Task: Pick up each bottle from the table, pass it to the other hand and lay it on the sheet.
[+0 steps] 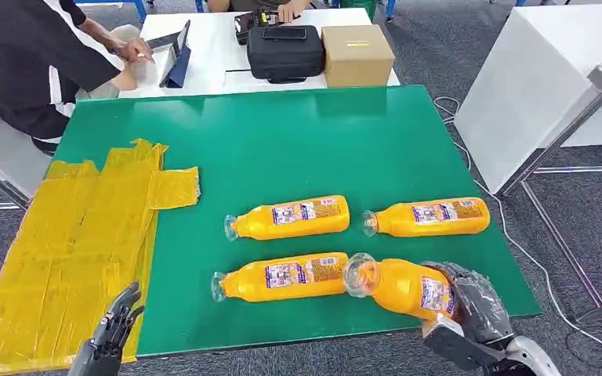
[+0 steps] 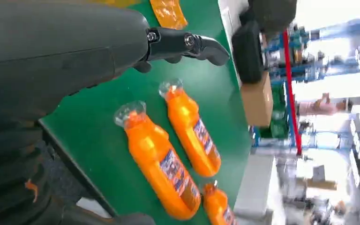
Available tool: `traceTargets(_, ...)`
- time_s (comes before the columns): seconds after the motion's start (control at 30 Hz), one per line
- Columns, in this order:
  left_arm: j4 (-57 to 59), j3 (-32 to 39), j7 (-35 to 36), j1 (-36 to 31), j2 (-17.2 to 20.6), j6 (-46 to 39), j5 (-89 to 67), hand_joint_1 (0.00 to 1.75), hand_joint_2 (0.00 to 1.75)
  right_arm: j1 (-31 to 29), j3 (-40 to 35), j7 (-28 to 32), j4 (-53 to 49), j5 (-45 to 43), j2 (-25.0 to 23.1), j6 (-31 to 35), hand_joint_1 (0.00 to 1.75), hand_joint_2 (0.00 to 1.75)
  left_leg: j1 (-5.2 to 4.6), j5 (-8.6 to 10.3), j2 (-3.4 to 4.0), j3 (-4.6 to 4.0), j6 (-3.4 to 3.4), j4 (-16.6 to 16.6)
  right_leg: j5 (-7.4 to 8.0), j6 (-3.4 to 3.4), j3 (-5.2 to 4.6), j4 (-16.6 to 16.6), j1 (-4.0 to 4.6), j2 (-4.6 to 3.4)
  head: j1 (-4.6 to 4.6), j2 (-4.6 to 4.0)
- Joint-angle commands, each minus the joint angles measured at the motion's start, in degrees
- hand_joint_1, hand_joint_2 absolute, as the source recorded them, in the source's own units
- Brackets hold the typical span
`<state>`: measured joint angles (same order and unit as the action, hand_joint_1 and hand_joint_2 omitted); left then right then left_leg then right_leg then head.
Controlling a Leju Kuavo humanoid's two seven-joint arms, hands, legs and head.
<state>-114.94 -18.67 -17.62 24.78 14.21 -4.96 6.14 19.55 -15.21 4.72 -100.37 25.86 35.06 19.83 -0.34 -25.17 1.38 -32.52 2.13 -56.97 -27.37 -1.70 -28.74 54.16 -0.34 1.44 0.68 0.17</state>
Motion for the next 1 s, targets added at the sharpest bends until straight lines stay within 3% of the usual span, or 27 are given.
traceTargets(0.03,6.71,-22.50,-9.05,-7.85,24.00,-19.61,14.20,0.00,1.75,-11.38,-8.03,16.33,2.87,-22.83,-5.68,-1.79,1.75,1.75,0.01,-0.02,-0.16,0.14,-0.12,0.07,-0.05,0.05,0.10,-0.06,-0.01,-0.02,0.00,0.00)
traceTargets(0.07,6.73,-23.21,-8.19,-11.09,23.83,-18.30,13.86,0.00,1.75,-14.61,-12.20,17.52,5.05,-24.64,-8.82,-4.03,1.75,1.75,0.01,-0.02,-0.20,0.20,-0.17,0.09,-0.07,0.07,0.08,-0.07,-0.03,-0.04,0.02,0.00)
traceTargets(0.1,4.64,-19.47,-1.78,-17.12,19.32,-10.12,7.22,0.00,1.75,-21.26,-22.34,19.99,8.76,-30.16,-12.43,-4.64,1.75,1.75,0.08,0.02,0.05,0.21,-0.23,0.17,0.05,0.14,0.10,-0.14,0.05,-0.29,0.02,0.00)
traceTargets(0.17,4.64,-19.47,-1.78,-17.12,19.32,-10.12,7.22,0.00,1.75,-21.26,-22.34,19.99,8.76,-30.16,-12.43,-4.64,1.75,1.75,0.16,0.09,0.03,0.28,-0.27,0.23,0.09,0.15,0.59,-0.18,0.13,-0.30,0.02,0.00)
traceTargets(0.2,2.75,-17.97,-0.87,-16.71,16.40,-6.86,3.43,0.00,1.75,-24.50,-24.90,20.59,10.29,-32.91,-13.30,-5.64,1.75,1.75,0.18,0.13,0.00,0.14,-0.18,0.13,0.10,0.10,0.01,-0.06,0.12,-0.23,0.02,0.00)
traceTargets(0.23,2.31,-17.25,0.50,-17.15,14.21,-4.37,1.89,0.00,1.75,-25.83,-26.19,21.27,11.92,-33.49,-14.40,-5.23,1.75,1.75,0.14,0.11,0.07,0.19,-0.22,0.09,0.03,0.07,0.56,0.01,0.08,-0.35,0.00,0.00)
traceTargets(0.27,1.95,-16.82,2.19,-17.77,12.24,-3.33,0.82,0.00,1.75,-27.16,-27.49,21.33,13.32,-33.75,-15.24,-4.97,1.75,1.75,0.11,0.16,0.12,0.09,-0.16,0.08,0.09,0.04,0.44,0.03,0.06,-0.31,0.04,0.00)
traceTargets(0.57,2.04,-16.19,2.69,-17.51,11.78,-2.89,0.35,0.00,1.75,-27.23,-27.92,21.57,13.37,-34.01,-14.92,-4.52,1.75,1.75,0.06,0.15,-0.04,0.07,-0.21,0.05,0.04,0.07,0.45,0.05,0.03,-0.20,0.04,0.00)
traceTargets(0.73,4.05,-18.65,6.80,-26.08,5.03,5.51,-0.10,0.00,1.75,-26.13,-28.77,21.04,11.62,-33.79,-16.47,-4.26,1.75,1.75,0.06,0.21,-0.32,0.02,-0.20,0.04,0.01,0.05,0.48,0.04,0.02,0.05,0.02,0.00)
traceTargets(1.0,6.43,-19.59,10.70,-31.19,-1.64,11.36,2.06,0.00,1.75,-26.01,-29.47,17.82,12.18,-29.74,-19.06,-5.55,1.75,1.75,0.05,0.22,-0.38,0.00,-0.21,0.04,0.03,0.04,0.46,0.03,0.01,0.11,0.02,0.00)
